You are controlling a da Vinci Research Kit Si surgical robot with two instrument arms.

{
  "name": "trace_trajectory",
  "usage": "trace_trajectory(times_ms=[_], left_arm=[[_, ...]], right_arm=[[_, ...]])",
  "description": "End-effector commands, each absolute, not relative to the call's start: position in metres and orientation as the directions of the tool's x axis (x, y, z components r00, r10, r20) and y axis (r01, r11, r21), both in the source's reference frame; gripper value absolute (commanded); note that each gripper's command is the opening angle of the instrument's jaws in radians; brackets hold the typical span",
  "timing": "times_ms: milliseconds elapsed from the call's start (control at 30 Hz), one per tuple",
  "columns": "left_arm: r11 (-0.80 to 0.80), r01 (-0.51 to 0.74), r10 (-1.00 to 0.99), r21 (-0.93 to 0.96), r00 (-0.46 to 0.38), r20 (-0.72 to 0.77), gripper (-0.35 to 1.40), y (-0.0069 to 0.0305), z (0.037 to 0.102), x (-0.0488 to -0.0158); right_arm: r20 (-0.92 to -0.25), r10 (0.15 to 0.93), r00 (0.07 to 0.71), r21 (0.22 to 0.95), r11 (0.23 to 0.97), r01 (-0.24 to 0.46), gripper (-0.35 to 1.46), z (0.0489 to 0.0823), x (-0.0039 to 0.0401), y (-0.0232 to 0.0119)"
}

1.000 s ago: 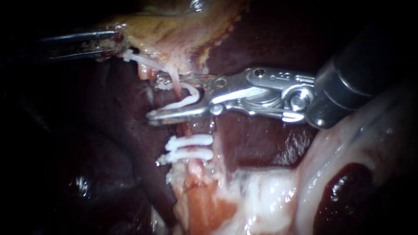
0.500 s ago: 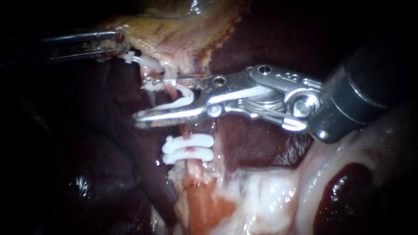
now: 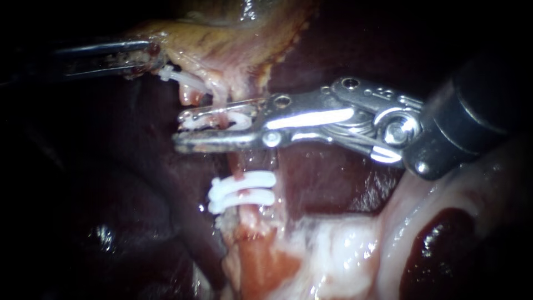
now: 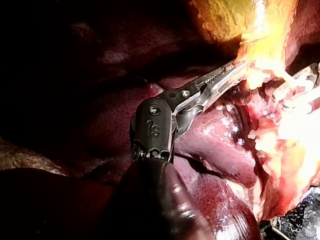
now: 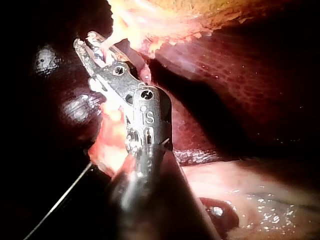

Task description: Clipping third clip right tube

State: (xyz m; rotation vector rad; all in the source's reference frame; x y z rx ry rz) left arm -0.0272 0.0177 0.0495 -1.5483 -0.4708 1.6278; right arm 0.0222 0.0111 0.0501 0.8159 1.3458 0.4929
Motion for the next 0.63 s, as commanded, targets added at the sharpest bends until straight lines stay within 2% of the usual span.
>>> trace_trajectory(times_ms=[33,100,267,633], left_arm=[[-0.593,-0.301,0.761,-0.747,0.094,-0.642,-0.35,0.0177,0.0495,-0.0272],[-0.593,-0.299,0.761,-0.747,0.093,-0.642,-0.35,0.0177,0.0495,-0.0273],[-0.593,-0.300,0.761,-0.747,0.093,-0.642,-0.35,0.0177,0.0495,-0.0274],[-0.593,-0.300,0.761,-0.747,0.094,-0.642,-0.35,0.0177,0.0495,-0.0274]], right_arm=[[-0.645,0.742,0.186,0.764,0.631,0.135,-0.22,0.0500,0.0223,0.0111],[-0.635,0.748,0.190,0.772,0.622,0.132,-0.35,0.0500,0.0223,0.0111],[-0.559,0.802,0.213,0.827,0.559,0.066,-0.35,0.0501,0.0221,0.0111],[-0.555,0.803,0.215,0.829,0.556,0.062,-0.35,0.0508,0.0221,0.0111]])
